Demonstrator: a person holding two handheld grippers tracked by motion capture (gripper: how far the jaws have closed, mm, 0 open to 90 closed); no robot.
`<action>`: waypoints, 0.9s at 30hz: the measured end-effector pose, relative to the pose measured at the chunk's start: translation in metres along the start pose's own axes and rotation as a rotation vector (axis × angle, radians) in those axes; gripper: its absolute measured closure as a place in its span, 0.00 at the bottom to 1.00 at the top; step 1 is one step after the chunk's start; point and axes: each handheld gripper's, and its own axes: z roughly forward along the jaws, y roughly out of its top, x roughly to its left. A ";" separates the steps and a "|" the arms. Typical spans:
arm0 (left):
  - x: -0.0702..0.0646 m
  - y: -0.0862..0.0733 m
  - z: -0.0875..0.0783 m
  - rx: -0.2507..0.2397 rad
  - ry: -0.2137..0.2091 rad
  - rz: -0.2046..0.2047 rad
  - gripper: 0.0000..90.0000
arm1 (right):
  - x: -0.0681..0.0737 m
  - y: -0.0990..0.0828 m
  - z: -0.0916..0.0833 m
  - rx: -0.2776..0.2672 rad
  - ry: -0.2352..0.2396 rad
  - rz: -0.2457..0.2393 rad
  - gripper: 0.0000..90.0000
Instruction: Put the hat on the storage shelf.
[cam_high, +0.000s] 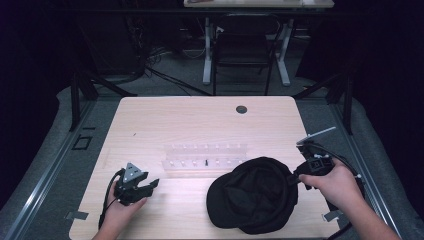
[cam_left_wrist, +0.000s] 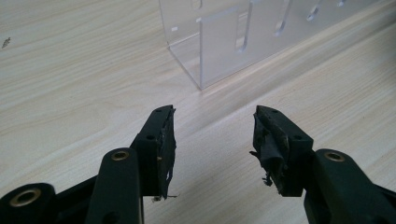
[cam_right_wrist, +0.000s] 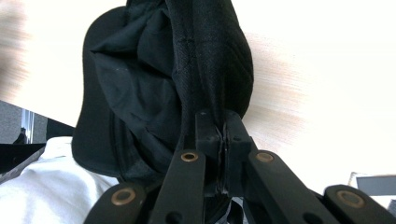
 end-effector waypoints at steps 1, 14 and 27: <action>0.000 0.000 0.000 0.001 0.000 0.001 0.54 | 0.001 0.000 -0.002 -0.003 -0.002 -0.003 0.97; 0.000 0.000 0.000 0.002 0.001 0.005 0.54 | 0.012 0.003 -0.026 -0.014 0.031 -0.011 0.98; -0.001 0.000 0.001 0.002 -0.004 -0.002 0.54 | 0.022 0.007 -0.053 -0.077 0.100 -0.009 0.98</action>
